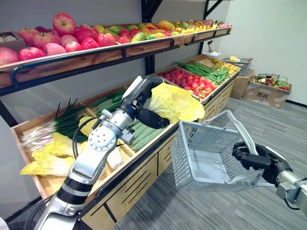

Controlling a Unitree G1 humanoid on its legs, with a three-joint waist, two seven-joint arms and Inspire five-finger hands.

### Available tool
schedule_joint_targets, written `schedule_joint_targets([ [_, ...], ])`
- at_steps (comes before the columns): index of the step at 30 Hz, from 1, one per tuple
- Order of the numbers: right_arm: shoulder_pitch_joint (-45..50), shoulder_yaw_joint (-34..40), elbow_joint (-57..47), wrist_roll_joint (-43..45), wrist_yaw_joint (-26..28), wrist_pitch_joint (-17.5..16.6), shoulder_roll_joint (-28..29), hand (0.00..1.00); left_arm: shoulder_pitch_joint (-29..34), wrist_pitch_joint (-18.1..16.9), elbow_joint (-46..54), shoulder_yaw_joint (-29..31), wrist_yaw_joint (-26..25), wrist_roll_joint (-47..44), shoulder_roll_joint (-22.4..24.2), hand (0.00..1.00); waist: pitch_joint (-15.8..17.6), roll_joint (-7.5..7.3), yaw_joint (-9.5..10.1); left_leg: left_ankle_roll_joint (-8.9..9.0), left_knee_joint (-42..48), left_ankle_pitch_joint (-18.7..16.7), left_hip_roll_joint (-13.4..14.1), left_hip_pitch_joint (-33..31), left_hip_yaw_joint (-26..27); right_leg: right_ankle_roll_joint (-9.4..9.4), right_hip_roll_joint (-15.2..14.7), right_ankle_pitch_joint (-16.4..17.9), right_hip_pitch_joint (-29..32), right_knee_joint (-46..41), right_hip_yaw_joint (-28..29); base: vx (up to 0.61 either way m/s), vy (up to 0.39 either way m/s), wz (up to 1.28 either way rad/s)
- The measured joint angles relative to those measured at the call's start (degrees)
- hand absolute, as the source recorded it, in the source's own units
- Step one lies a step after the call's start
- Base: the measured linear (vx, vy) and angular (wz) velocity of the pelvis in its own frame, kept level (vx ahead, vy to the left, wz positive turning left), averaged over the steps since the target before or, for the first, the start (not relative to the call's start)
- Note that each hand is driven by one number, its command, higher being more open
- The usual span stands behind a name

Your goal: Pick vegetable in the basket

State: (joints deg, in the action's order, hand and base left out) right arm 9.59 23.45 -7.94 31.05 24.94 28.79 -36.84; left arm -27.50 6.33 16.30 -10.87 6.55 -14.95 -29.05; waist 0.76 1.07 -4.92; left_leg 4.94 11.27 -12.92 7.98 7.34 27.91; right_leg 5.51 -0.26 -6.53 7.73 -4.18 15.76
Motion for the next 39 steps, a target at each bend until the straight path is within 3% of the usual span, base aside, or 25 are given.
schedule_joint_targets([
  [7,-3.73,-4.56,-0.01,0.00,-0.25,0.27,-0.55,0.00,0.00,-2.54,0.00,-2.15,-2.02,3.53,0.09,0.00,-1.19,-0.30,0.17,-0.15,-0.44,0.34,-0.19,0.25,-0.01,0.00,-0.28,-1.00,-0.83,1.70,0.02,0.00,0.000,0.00],
  [16,-8.66,-10.06,-4.60,0.46,1.39,4.58,-1.26,0.00,1.39,-4.04,-0.45,-9.61,0.17,12.46,1.80,0.00,-1.68,-0.37,-0.11,-0.27,-0.48,0.43,-0.30,0.45,0.68,0.04,-0.45,-2.38,-1.76,3.90,0.69,0.01,0.016,-0.03],
  [22,-9.49,-12.11,-11.13,0.68,5.36,6.48,-2.69,0.00,1.81,-4.76,-9.48,-14.94,0.17,20.57,3.73,0.00,-1.70,-0.39,-0.42,-0.23,-0.82,0.43,-0.35,0.65,2.78,0.02,0.01,-3.25,-1.14,4.84,2.75,0.03,0.018,-0.18],
  [32,-10.70,-14.06,-16.41,0.60,8.60,8.75,-4.31,0.00,1.92,-5.76,-21.39,-16.27,-0.31,30.02,6.42,0.00,-1.70,-0.38,-2.34,-0.03,-1.75,0.45,-0.67,1.96,5.69,0.08,0.76,-3.62,-0.69,4.87,5.48,0.03,0.013,-0.15],
  [33,-10.70,-14.31,-17.14,0.60,9.19,8.75,-4.79,0.00,1.92,-5.74,-23.58,-16.56,-0.36,31.45,6.87,1.00,-1.71,-0.35,-2.52,-0.02,-1.87,0.44,-0.80,1.92,6.01,0.08,0.77,-3.62,-0.65,4.88,5.83,0.01,0.023,-0.14],
  [39,-10.70,-15.77,-18.58,0.52,9.14,10.09,-7.29,0.00,1.91,-7.78,-28.38,-18.24,-0.90,38.51,6.99,1.00,-1.84,-0.11,-3.69,-0.03,-2.09,0.45,-1.32,1.82,6.88,0.34,0.57,-3.80,0.13,4.91,6.78,0.03,0.016,-0.08],
])
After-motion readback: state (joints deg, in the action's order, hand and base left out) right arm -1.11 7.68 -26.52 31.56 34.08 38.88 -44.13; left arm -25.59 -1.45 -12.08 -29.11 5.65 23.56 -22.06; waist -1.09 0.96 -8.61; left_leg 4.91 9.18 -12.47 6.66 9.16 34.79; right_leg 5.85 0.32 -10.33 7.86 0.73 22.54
